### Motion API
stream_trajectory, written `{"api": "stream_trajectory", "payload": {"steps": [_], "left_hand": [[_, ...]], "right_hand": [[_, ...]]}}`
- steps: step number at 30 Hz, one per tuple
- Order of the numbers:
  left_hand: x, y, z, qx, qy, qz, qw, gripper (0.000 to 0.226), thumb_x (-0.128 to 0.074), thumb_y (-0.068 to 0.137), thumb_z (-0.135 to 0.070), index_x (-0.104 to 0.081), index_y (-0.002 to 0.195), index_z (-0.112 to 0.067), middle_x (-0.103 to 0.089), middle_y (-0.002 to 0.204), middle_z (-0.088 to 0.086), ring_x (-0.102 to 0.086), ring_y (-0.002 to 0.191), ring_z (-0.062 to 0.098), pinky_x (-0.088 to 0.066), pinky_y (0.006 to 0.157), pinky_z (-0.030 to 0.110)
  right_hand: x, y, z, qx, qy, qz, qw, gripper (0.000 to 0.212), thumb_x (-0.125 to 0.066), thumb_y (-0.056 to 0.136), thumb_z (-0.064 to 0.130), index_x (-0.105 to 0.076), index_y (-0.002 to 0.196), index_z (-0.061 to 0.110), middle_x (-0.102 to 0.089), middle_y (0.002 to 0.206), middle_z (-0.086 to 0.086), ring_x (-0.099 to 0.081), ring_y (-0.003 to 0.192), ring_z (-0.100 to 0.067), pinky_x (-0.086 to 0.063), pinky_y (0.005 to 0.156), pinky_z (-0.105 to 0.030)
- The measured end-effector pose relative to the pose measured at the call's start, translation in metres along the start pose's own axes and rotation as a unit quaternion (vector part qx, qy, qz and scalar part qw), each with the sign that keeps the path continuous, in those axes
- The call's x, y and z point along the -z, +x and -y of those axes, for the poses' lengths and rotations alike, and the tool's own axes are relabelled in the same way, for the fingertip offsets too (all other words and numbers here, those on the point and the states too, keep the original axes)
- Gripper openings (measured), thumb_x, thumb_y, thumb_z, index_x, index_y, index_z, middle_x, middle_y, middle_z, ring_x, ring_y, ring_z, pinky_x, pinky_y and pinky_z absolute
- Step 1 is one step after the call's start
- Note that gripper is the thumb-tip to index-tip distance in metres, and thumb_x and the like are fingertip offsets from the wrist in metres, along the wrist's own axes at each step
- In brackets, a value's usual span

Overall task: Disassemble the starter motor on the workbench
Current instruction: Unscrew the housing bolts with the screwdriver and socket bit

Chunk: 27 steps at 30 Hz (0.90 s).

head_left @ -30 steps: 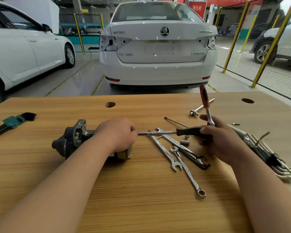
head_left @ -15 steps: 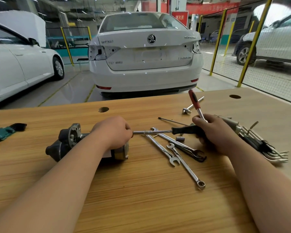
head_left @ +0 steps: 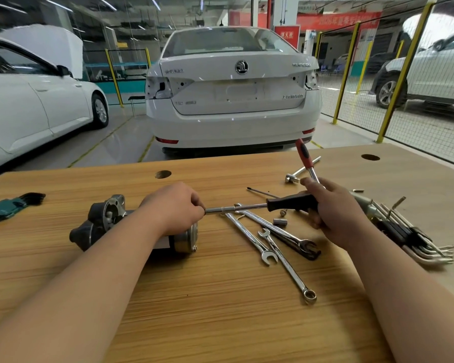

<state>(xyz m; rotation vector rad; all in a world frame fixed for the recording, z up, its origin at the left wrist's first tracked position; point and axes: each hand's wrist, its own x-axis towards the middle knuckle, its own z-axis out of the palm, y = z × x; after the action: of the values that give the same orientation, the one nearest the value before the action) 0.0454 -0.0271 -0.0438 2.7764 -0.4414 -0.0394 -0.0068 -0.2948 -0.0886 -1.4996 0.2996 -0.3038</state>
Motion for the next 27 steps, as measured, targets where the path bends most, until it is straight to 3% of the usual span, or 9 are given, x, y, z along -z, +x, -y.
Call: {"api": "stream_trajectory", "payload": {"steps": [3, 6, 11, 14, 16, 18, 20, 27], "left_hand": [[0.0002, -0.0002, -0.0002, -0.002, -0.002, 0.0, 1.0, 0.015, -0.057, 0.088, -0.029, -0.067, 0.08, -0.035, -0.059, 0.063, -0.014, -0.053, 0.06, 0.006, -0.037, 0.051, 0.024], [-0.0014, -0.0011, 0.0, -0.01, 0.045, 0.007, 0.999, 0.013, -0.053, 0.088, -0.036, -0.065, 0.089, -0.038, -0.061, 0.077, -0.017, -0.055, 0.071, 0.004, -0.041, 0.056, 0.026], [-0.0039, -0.0008, 0.0019, -0.033, 0.123, 0.026, 0.992, 0.025, -0.051, 0.08, -0.056, -0.062, 0.097, -0.041, -0.06, 0.093, -0.02, -0.055, 0.084, 0.005, -0.049, 0.066, 0.027], [-0.0053, -0.0007, 0.002, -0.035, 0.136, 0.021, 0.99, 0.028, -0.052, 0.078, -0.062, -0.061, 0.097, -0.043, -0.06, 0.092, -0.02, -0.055, 0.085, 0.005, -0.05, 0.068, 0.028], [-0.0064, -0.0008, 0.0024, -0.035, 0.133, 0.02, 0.99, 0.03, -0.053, 0.077, -0.064, -0.061, 0.098, -0.044, -0.06, 0.093, -0.02, -0.055, 0.085, 0.006, -0.051, 0.069, 0.028], [-0.0069, -0.0012, 0.0028, -0.036, 0.129, 0.019, 0.991, 0.032, -0.054, 0.076, -0.064, -0.061, 0.098, -0.043, -0.06, 0.094, -0.02, -0.054, 0.086, 0.005, -0.05, 0.067, 0.028], [-0.0065, -0.0006, 0.0033, -0.036, 0.126, 0.016, 0.991, 0.033, -0.056, 0.075, -0.065, -0.062, 0.098, -0.043, -0.06, 0.093, -0.02, -0.054, 0.085, 0.004, -0.047, 0.063, 0.026], [-0.0089, 0.0003, 0.0052, -0.021, 0.093, 0.006, 0.995, 0.036, -0.061, 0.073, -0.068, -0.063, 0.098, -0.042, -0.058, 0.089, -0.021, -0.051, 0.081, 0.002, -0.046, 0.062, 0.026]], "right_hand": [[-0.002, -0.0005, 0.0002, -0.016, 0.05, 0.008, 0.999, 0.014, -0.054, 0.099, 0.018, -0.062, 0.11, 0.013, -0.071, 0.088, -0.012, -0.04, 0.039, -0.009, -0.037, 0.036, -0.023], [-0.0008, -0.0024, 0.0016, -0.044, 0.074, 0.029, 0.996, 0.011, -0.056, 0.096, 0.01, -0.063, 0.105, 0.01, -0.067, 0.094, -0.017, -0.043, 0.041, -0.009, -0.039, 0.037, -0.022], [0.0035, -0.0002, 0.0021, -0.056, 0.108, 0.041, 0.992, 0.028, -0.049, 0.093, -0.004, -0.063, 0.107, 0.016, -0.061, 0.109, -0.017, -0.054, 0.079, -0.022, -0.047, 0.046, -0.021], [0.0023, -0.0016, 0.0036, -0.038, 0.076, 0.035, 0.996, 0.028, -0.05, 0.094, 0.0, -0.064, 0.108, 0.019, -0.063, 0.111, -0.015, -0.058, 0.088, -0.025, -0.049, 0.051, -0.022], [0.0011, -0.0021, 0.004, -0.033, 0.053, 0.029, 0.998, 0.019, -0.053, 0.096, 0.009, -0.063, 0.109, 0.02, -0.068, 0.106, -0.014, -0.059, 0.074, -0.019, -0.047, 0.048, -0.021], [0.0005, -0.0025, 0.0035, -0.027, 0.023, 0.017, 0.999, 0.014, -0.055, 0.099, 0.021, -0.062, 0.11, 0.019, -0.073, 0.096, -0.011, -0.05, 0.05, -0.01, -0.042, 0.041, -0.02], [0.0003, -0.0007, 0.0024, -0.019, -0.003, 0.005, 1.0, 0.015, -0.053, 0.1, 0.027, -0.061, 0.111, 0.019, -0.075, 0.089, -0.008, -0.041, 0.039, -0.008, -0.037, 0.038, -0.02], [0.0005, 0.0007, 0.0022, -0.045, 0.027, 0.007, 0.999, 0.013, -0.056, 0.097, 0.013, -0.062, 0.108, 0.015, -0.072, 0.096, -0.014, -0.047, 0.045, -0.01, -0.043, 0.047, -0.025]]}}
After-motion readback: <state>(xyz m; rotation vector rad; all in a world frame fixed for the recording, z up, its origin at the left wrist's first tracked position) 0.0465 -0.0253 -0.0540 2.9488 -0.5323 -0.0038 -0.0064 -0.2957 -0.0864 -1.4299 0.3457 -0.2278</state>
